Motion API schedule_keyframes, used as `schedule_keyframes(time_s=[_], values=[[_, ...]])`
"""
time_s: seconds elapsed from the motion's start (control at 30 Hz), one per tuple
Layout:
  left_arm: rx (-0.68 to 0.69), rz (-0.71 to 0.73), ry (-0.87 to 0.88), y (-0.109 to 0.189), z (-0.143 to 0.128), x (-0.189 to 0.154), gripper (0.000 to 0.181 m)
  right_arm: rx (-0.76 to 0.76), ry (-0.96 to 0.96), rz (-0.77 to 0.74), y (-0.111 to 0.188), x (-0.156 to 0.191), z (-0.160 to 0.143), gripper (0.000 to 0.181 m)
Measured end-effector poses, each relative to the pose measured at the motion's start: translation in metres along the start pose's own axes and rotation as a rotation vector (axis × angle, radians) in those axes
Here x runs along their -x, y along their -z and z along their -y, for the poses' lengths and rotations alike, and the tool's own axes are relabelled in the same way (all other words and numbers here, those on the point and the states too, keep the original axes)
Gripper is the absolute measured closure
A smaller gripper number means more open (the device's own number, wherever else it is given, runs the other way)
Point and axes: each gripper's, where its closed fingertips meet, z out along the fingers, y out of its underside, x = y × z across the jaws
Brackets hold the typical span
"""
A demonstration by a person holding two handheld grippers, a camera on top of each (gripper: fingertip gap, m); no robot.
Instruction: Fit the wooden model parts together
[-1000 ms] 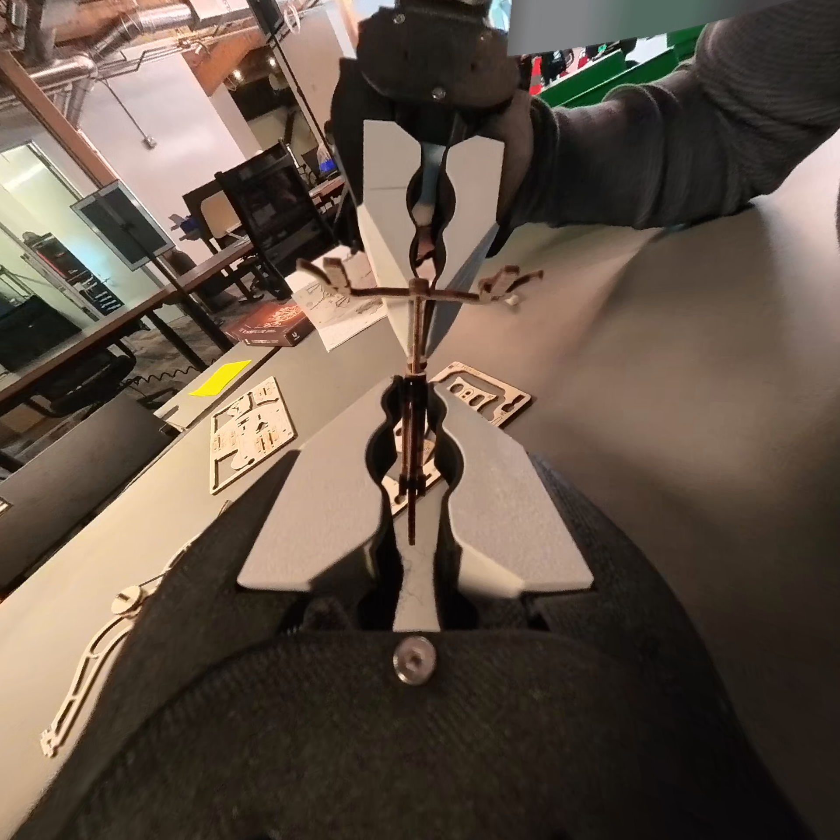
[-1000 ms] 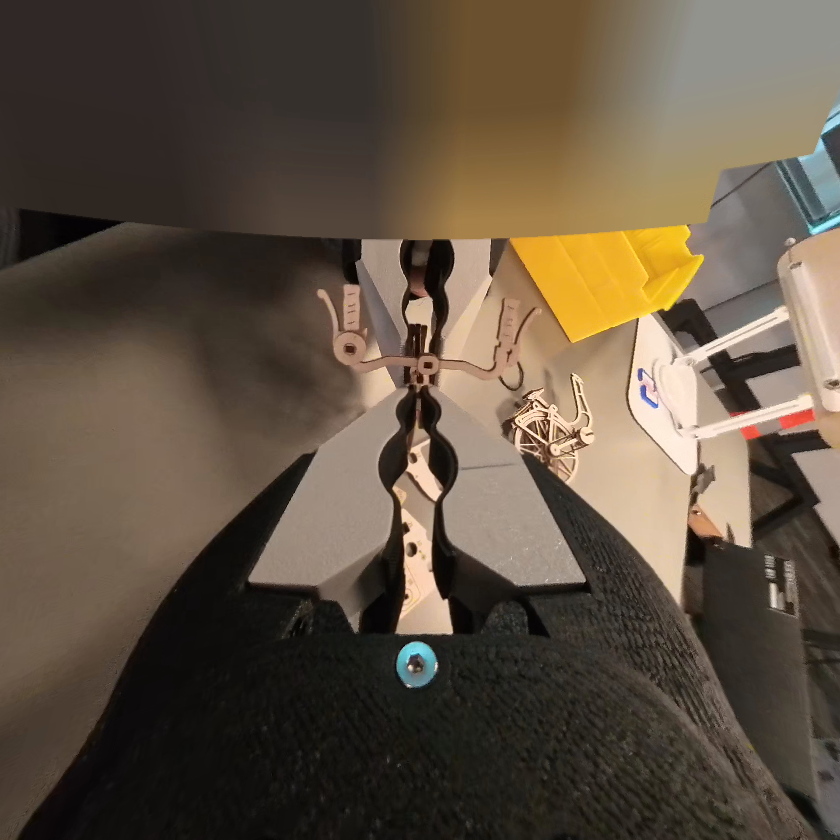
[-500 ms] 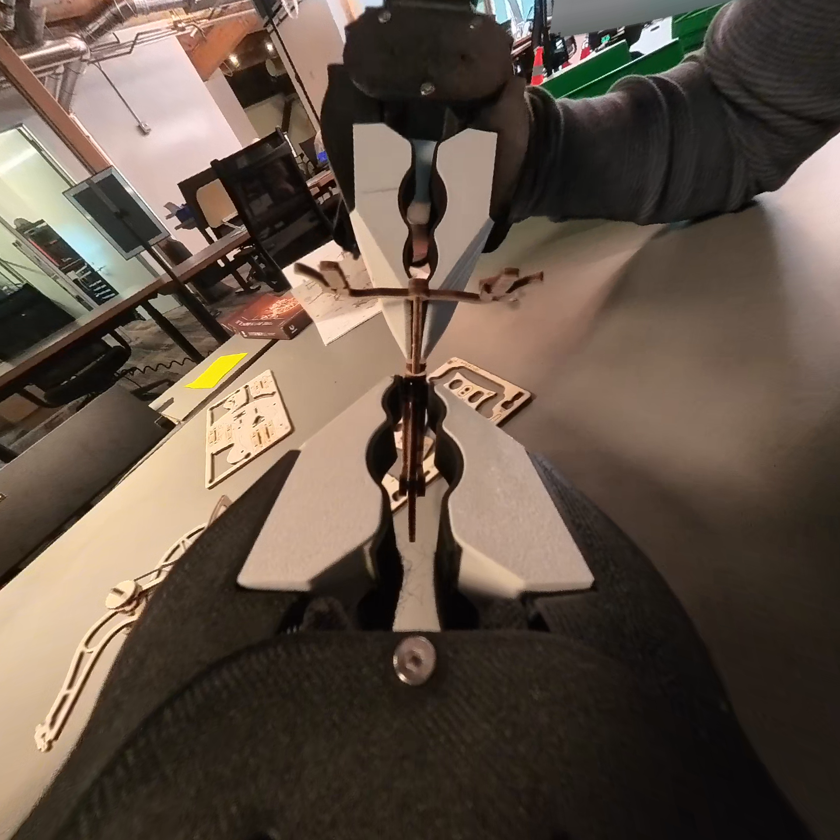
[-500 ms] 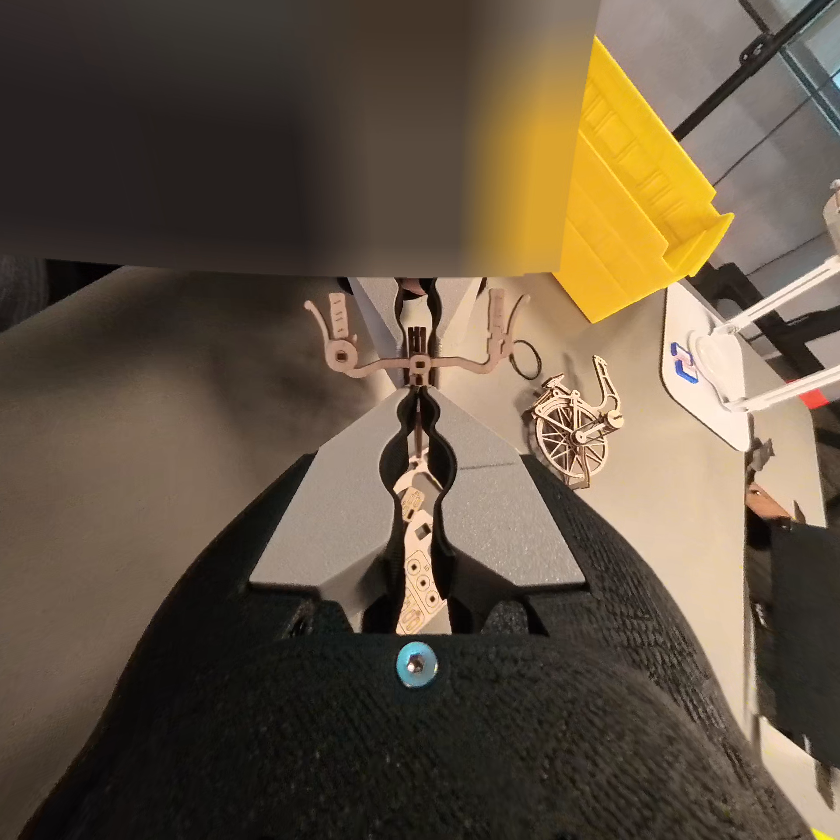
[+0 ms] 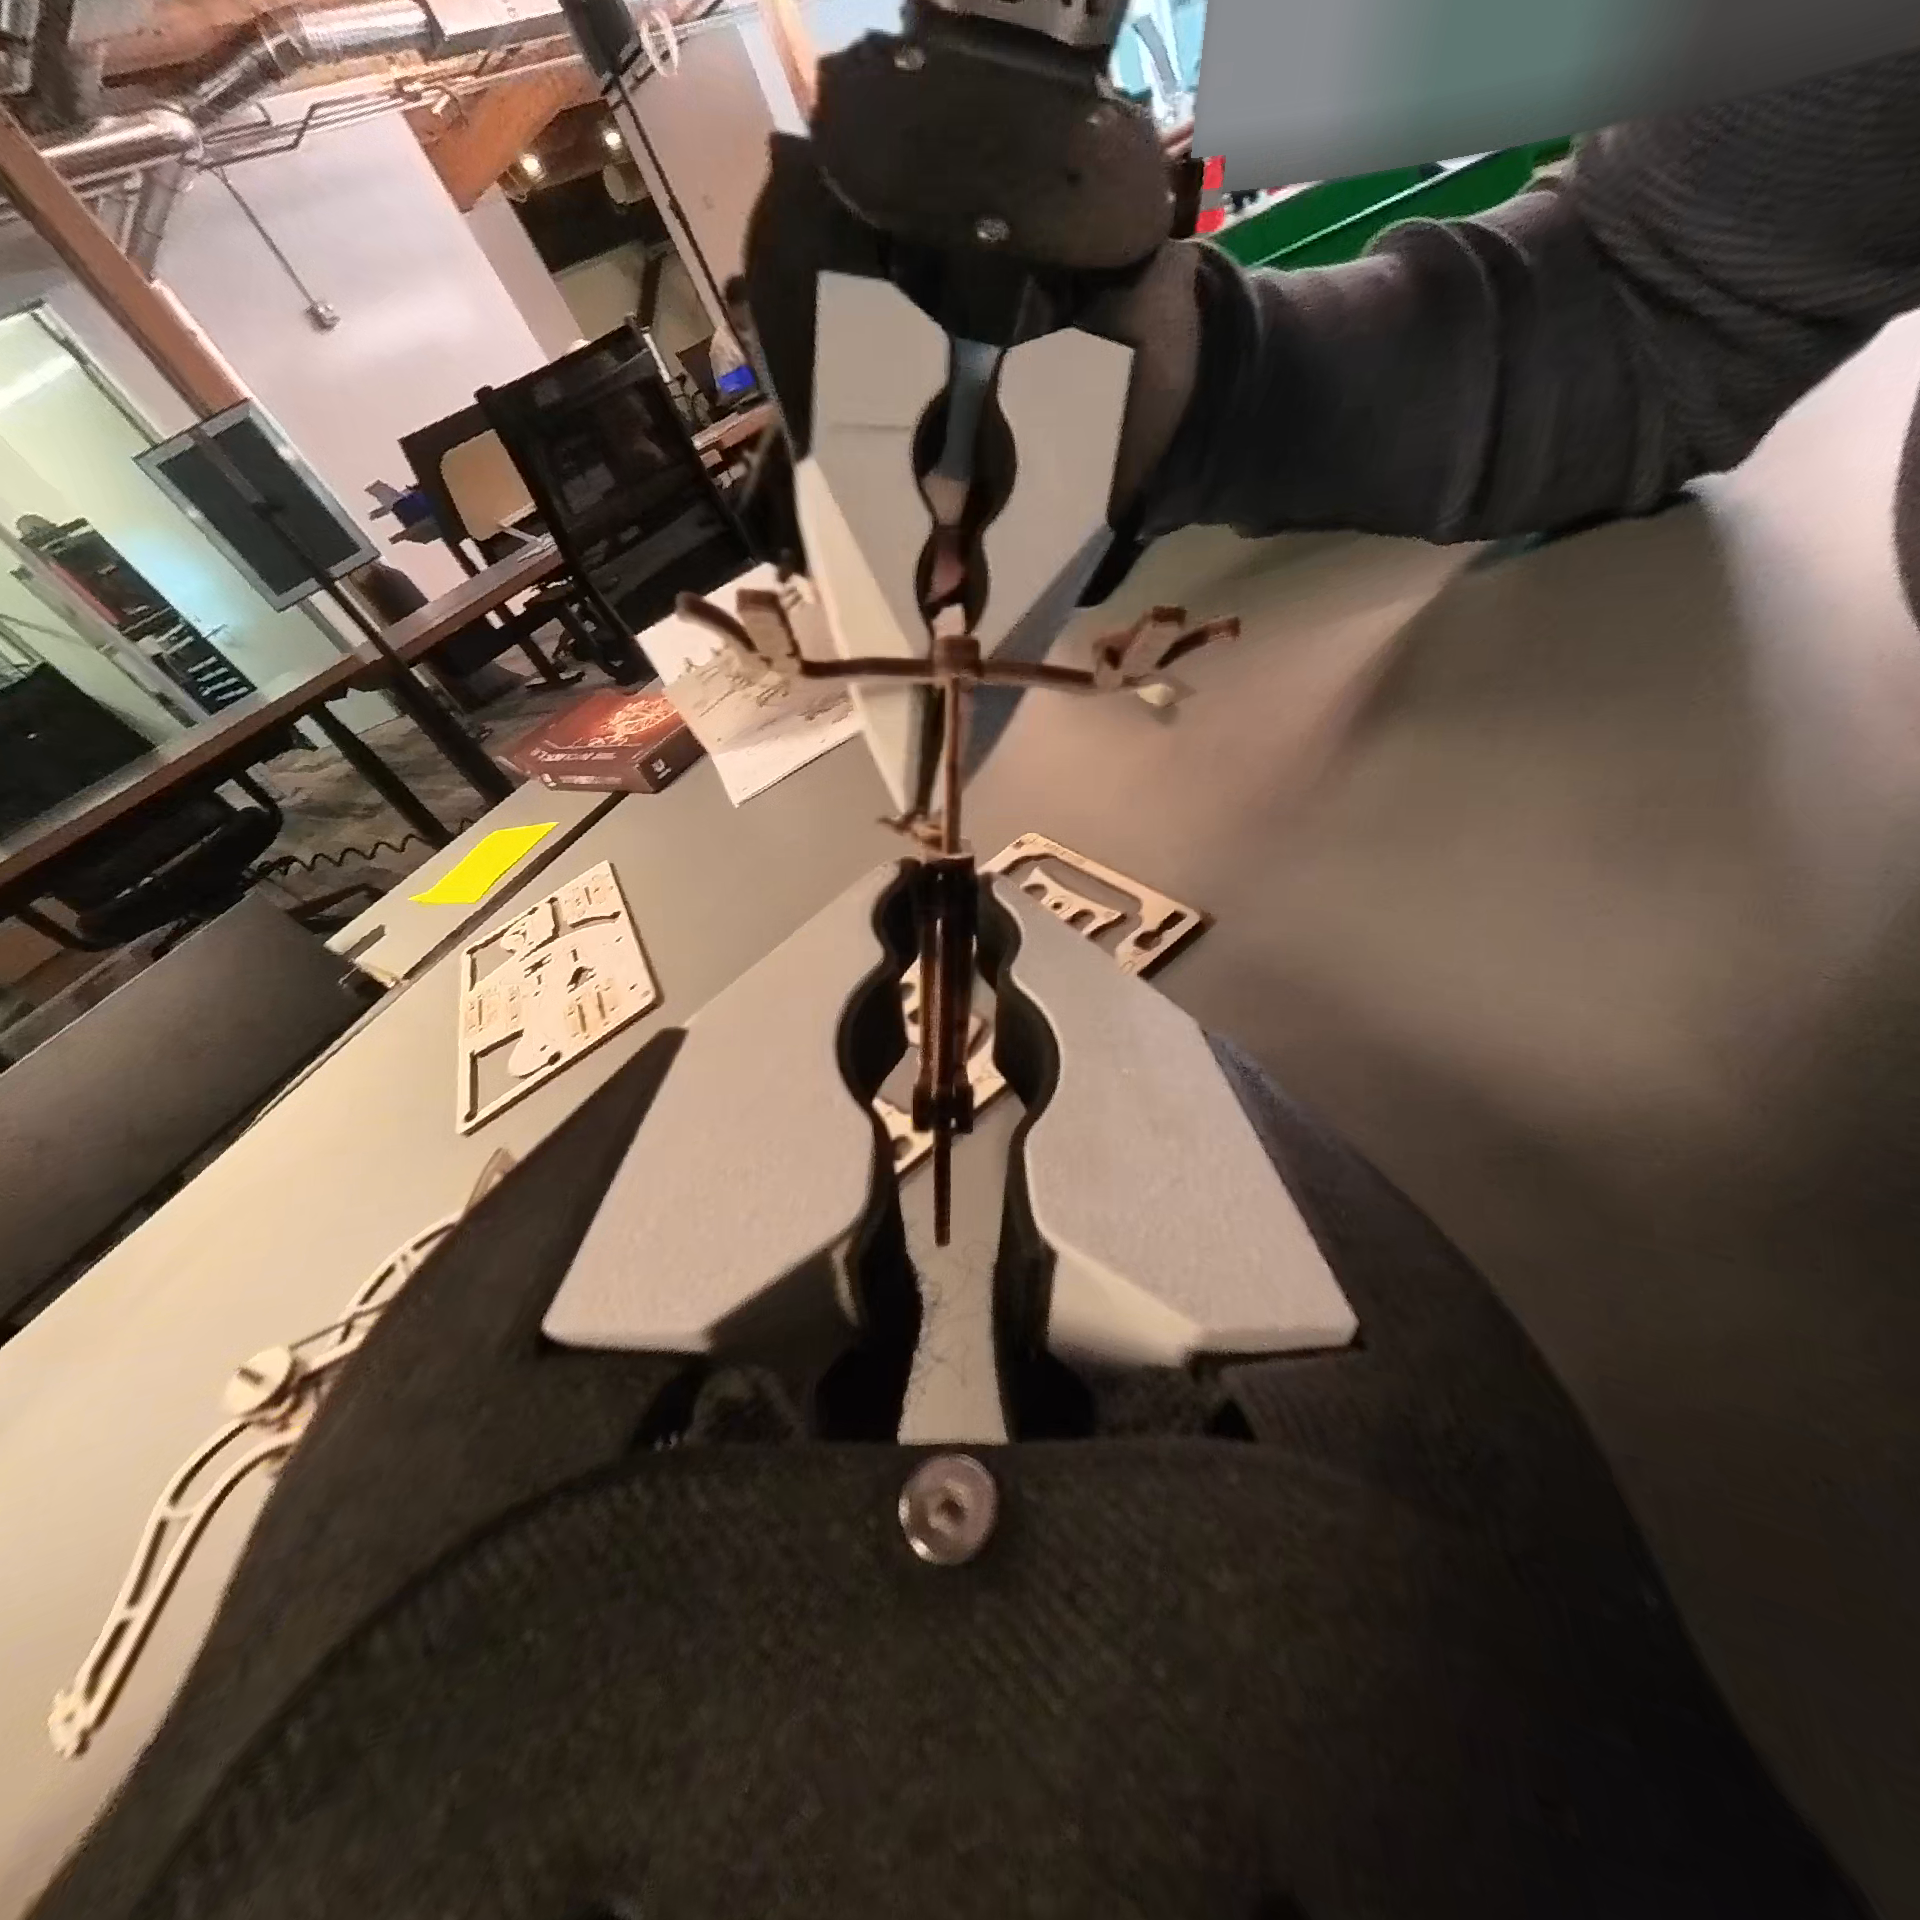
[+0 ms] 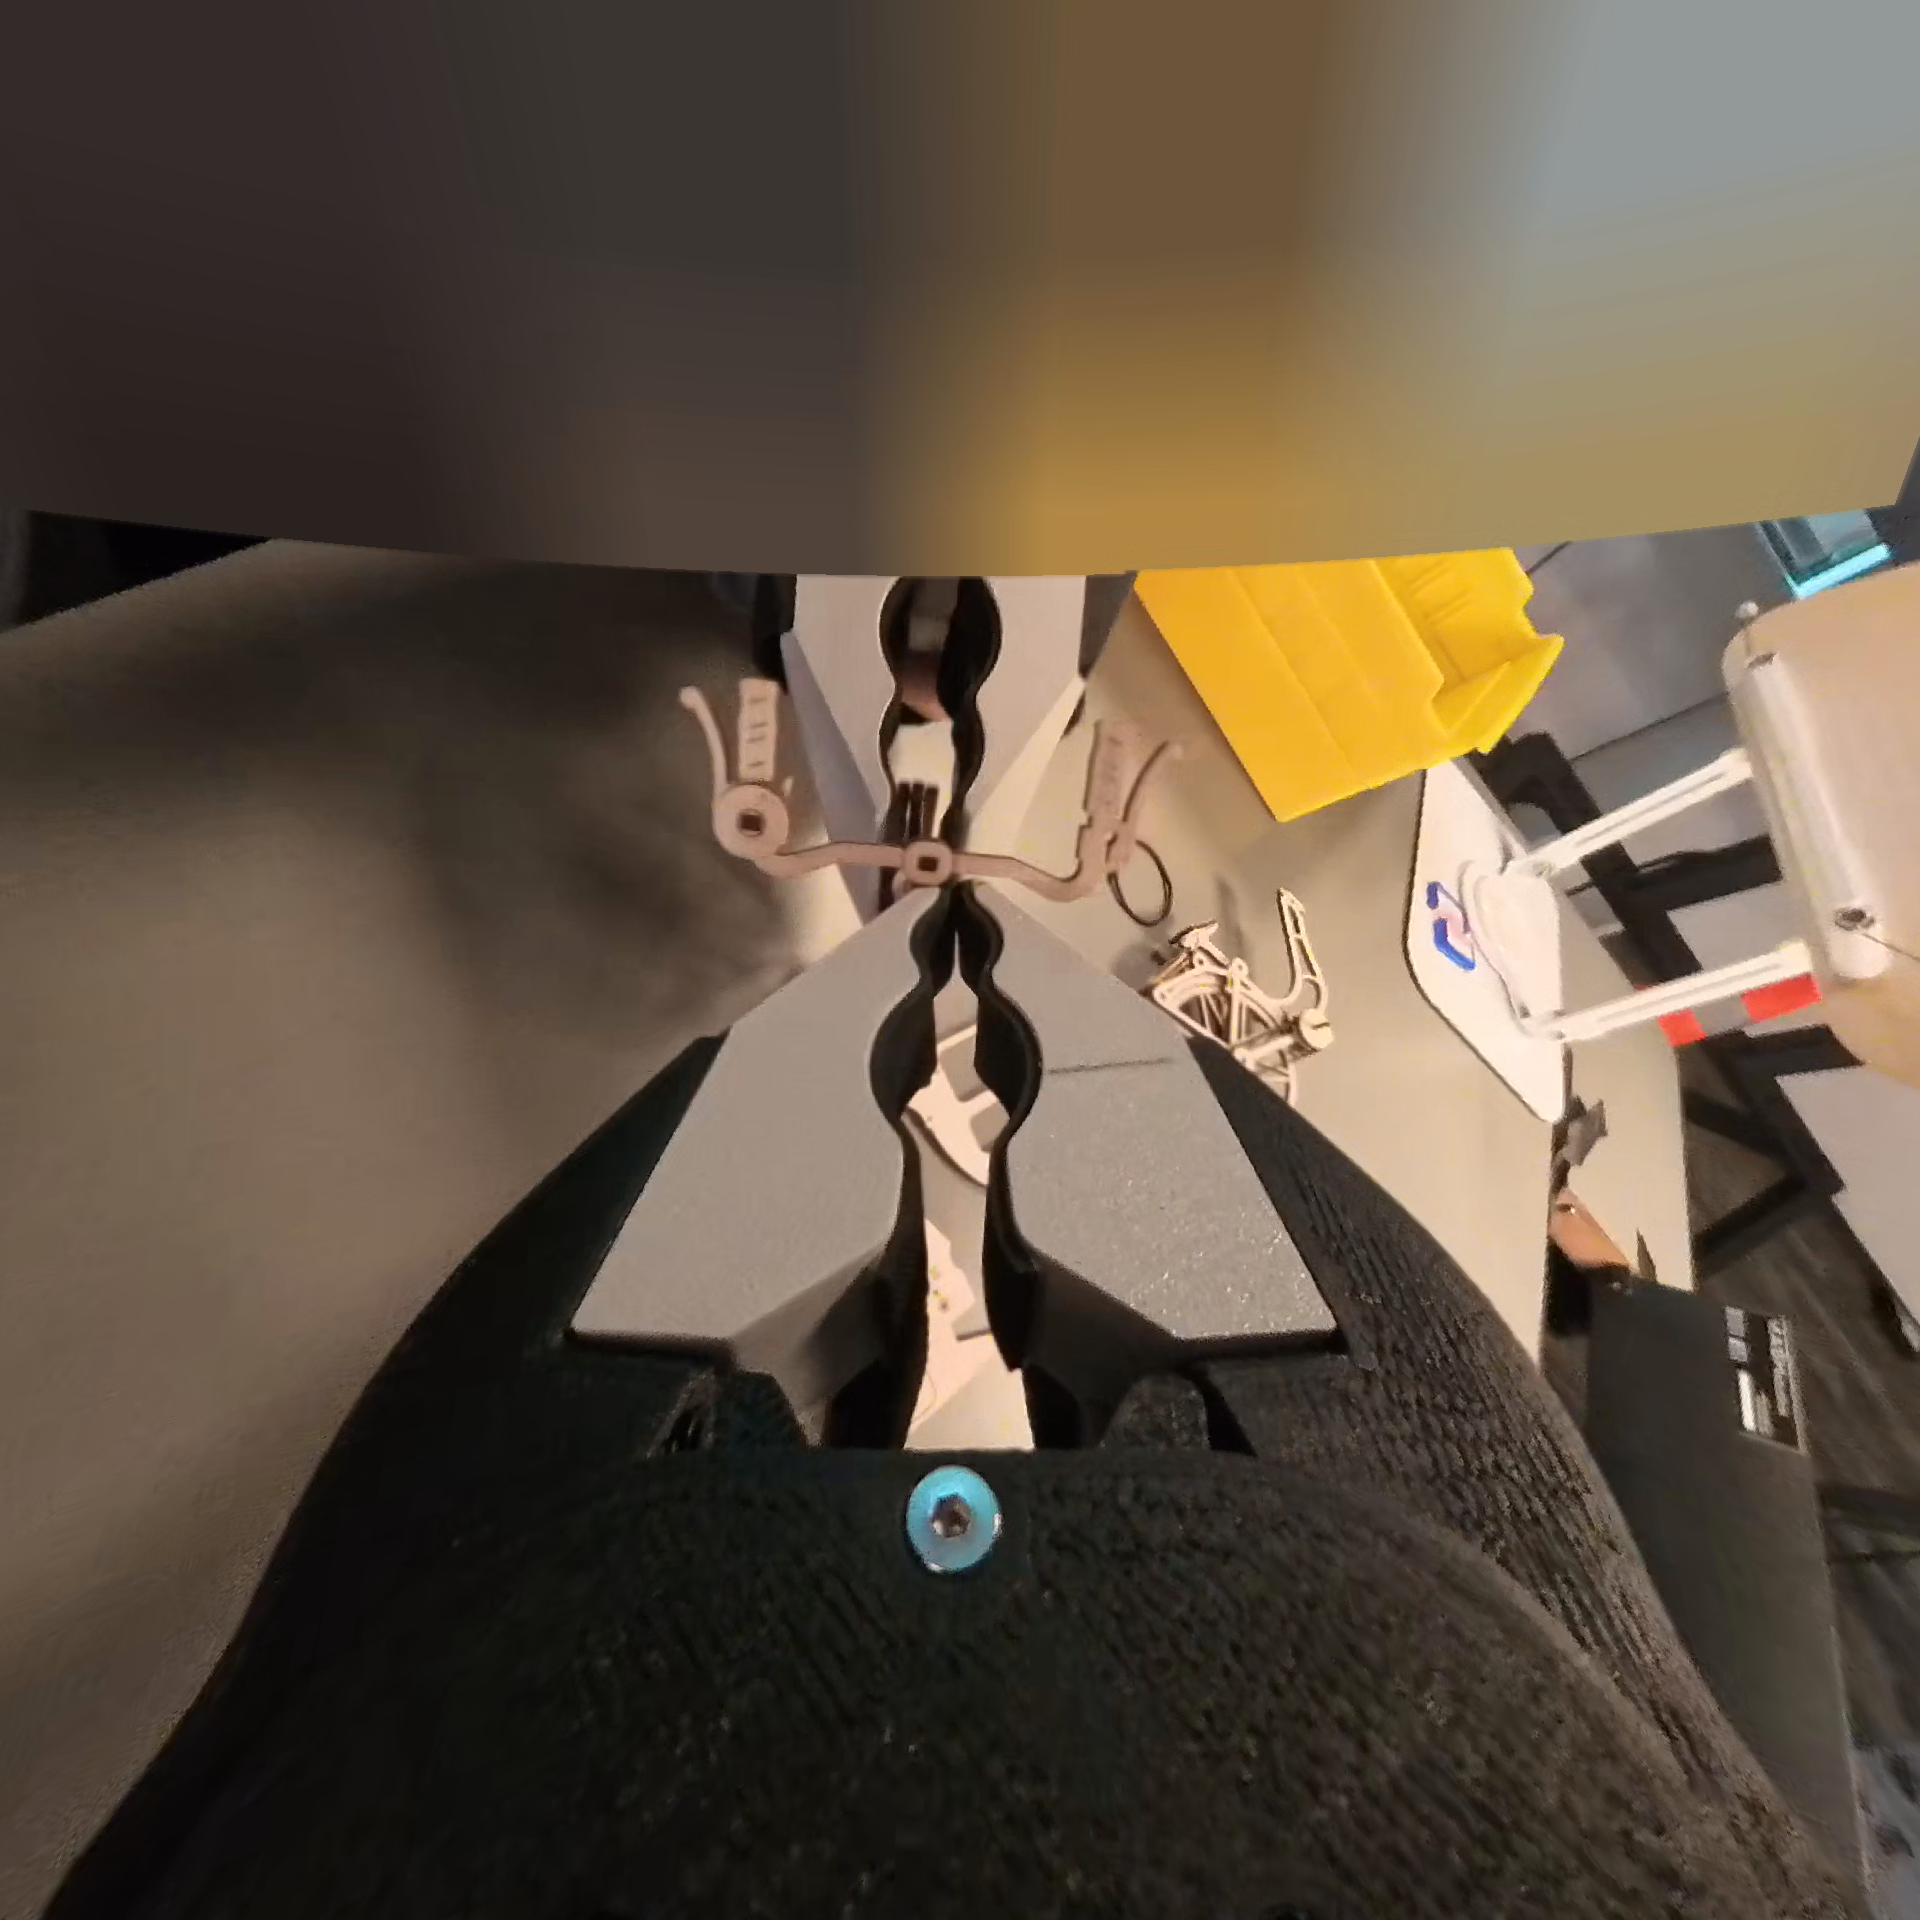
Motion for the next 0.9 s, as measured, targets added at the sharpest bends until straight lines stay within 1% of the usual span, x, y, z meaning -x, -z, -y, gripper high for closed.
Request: schedule_keyframes(time_s=[0.1, 0.23, 0.33, 0.4, 0.5, 0.57, 0.6, 0.67, 0.73, 0.77, 0.87, 0.9], values=[[0.008, -0.003, -0.032, -0.004, 0.001, -0.004, 0.172, 0.025, 0.014, 0.004, 0.001, 0.0, -0.002, 0.181], [-0.02, 0.019, -0.002, 0.001, 0.003, 0.003, 0.172, 0.015, -0.033, -0.003, 0.003, -0.004, -0.003, 0.181], [-0.01, 0.06, -0.012, 0.002, 0.002, 0.009, 0.172, 0.05, -0.08, -0.019, 0.004, -0.009, -0.013, 0.181], [-0.016, 0.119, -0.005, 0.006, 0.002, 0.02, 0.172, 0.068, -0.172, 0.015, 0.005, -0.009, -0.026, 0.181], [-0.04, 0.213, 0.032, 0.016, 0.003, 0.038, 0.172, 0.092, -0.365, 0.166, -0.001, 0.012, -0.042, 0.179], [-0.066, 0.276, 0.045, 0.024, 0.006, 0.049, 0.172, 0.096, -0.46, 0.287, -0.01, 0.037, -0.041, 0.175], [-0.076, 0.29, 0.05, 0.026, 0.007, 0.051, 0.172, 0.105, -0.486, 0.322, -0.017, 0.048, -0.04, 0.172], [-0.088, 0.307, 0.065, 0.029, 0.007, 0.054, 0.172, 0.164, -0.466, 0.345, -0.028, 0.068, -0.045, 0.171], [-0.095, 0.309, 0.07, 0.03, 0.008, 0.055, 0.172, 0.226, -0.429, 0.328, -0.033, 0.077, -0.054, 0.168], [-0.098, 0.306, 0.074, 0.03, 0.008, 0.055, 0.172, 0.231, -0.441, 0.33, -0.034, 0.079, -0.054, 0.167], [-0.103, 0.3, 0.076, 0.029, 0.009, 0.054, 0.172, 0.165, -0.53, 0.348, -0.037, 0.082, -0.043, 0.167], [-0.104, 0.298, 0.077, 0.029, 0.009, 0.054, 0.172, 0.172, -0.539, 0.358, -0.039, 0.084, -0.044, 0.167]])
